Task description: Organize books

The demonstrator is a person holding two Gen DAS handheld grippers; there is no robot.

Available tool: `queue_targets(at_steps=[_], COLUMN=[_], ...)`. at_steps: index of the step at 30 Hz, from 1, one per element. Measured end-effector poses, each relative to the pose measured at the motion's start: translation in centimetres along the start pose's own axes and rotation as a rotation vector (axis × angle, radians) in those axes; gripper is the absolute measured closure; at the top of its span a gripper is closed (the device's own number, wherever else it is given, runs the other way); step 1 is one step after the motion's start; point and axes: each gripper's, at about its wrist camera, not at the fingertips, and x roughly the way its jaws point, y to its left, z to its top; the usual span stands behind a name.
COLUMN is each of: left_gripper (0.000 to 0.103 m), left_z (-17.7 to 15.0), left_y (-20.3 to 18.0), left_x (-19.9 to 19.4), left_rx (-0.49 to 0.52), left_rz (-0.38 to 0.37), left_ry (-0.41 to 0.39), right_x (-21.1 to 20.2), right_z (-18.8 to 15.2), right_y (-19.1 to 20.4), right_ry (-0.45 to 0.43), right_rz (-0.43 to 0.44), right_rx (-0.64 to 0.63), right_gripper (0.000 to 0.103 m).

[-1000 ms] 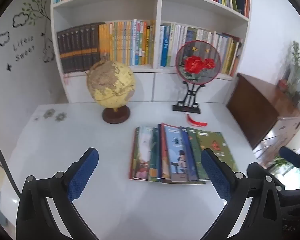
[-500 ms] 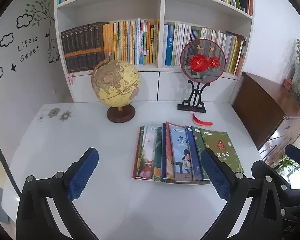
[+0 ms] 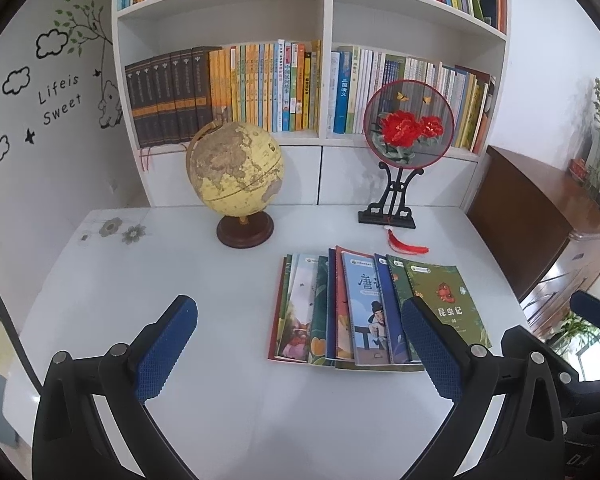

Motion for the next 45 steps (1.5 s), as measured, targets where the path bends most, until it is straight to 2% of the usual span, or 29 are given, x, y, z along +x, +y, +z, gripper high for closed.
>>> queue_targets(at_steps=[7,24,45], left_gripper=[0.001,0.001,0.001], left_z=[0.01,-0.14,-0.02], left_y=[0.58,0.53,0.29], left_x=[0.05,0.14,0.63], left_rx=[-0.047,-0.028,-0.015], left_rz=[-0.025,-0.008,-0.014], left_ry=[-0.002,0.001,0.014], right_x=[0.15,0.92,1.01], right_z=[-0.11,-0.19,-0.40], right_y=[0.07,0.05,-0.01], right_ry=[0.009,0.043,0.018], right_rz=[0.004,-0.004,-0.001], right_rx=[-0.005,-0.011,-0.010], right_gripper=[0.000,0.000,0.000])
